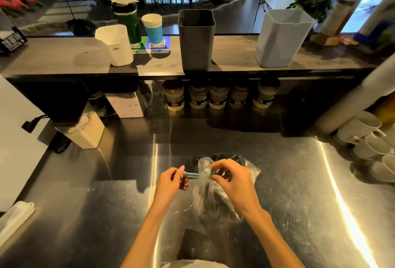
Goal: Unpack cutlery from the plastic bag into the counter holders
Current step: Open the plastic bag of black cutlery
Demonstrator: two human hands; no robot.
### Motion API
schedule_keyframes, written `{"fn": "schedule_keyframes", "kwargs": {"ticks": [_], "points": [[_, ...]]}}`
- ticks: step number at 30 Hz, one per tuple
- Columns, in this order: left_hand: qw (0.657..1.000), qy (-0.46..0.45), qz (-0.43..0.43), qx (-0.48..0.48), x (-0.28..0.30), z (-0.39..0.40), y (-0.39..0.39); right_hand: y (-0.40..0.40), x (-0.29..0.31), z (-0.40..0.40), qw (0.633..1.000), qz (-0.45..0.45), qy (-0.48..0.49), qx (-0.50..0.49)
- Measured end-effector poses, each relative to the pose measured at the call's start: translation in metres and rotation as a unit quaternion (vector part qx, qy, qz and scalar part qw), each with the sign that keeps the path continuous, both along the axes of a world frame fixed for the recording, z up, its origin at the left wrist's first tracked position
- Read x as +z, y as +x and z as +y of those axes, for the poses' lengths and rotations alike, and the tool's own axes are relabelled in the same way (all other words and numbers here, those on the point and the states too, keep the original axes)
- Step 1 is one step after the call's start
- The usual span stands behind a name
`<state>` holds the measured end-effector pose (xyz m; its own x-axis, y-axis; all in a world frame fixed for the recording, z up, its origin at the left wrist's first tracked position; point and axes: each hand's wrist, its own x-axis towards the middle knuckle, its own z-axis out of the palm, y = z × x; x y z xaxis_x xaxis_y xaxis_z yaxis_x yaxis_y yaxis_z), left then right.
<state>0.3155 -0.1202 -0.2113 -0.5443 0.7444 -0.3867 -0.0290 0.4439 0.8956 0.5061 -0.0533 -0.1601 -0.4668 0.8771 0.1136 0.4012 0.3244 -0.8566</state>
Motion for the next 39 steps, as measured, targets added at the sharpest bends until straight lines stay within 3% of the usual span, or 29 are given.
{"fn": "schedule_keyframes", "kwargs": {"ticks": [8, 13, 21, 28, 39], "points": [[0.995, 0.091, 0.024, -0.02, 0.068, 0.019, -0.004, 0.008, 0.058, 0.018, 0.988, 0.15, -0.013, -0.028], [0.986, 0.164, 0.027, -0.027, 0.113, 0.033, 0.001, 0.003, 0.086, 0.029, 0.983, 0.179, 0.026, -0.036], [0.972, 0.213, 0.052, -0.083, 0.142, 0.034, 0.026, -0.002, 0.091, 0.026, 0.984, 0.173, 0.036, -0.033], [0.968, 0.234, 0.02, -0.085, 0.148, 0.031, 0.041, -0.003, 0.084, 0.021, 0.987, 0.146, 0.065, -0.025], [0.968, 0.23, -0.01, -0.098, 0.137, 0.04, 0.043, 0.021, 0.064, 0.025, 0.995, 0.098, -0.002, -0.017]]}}
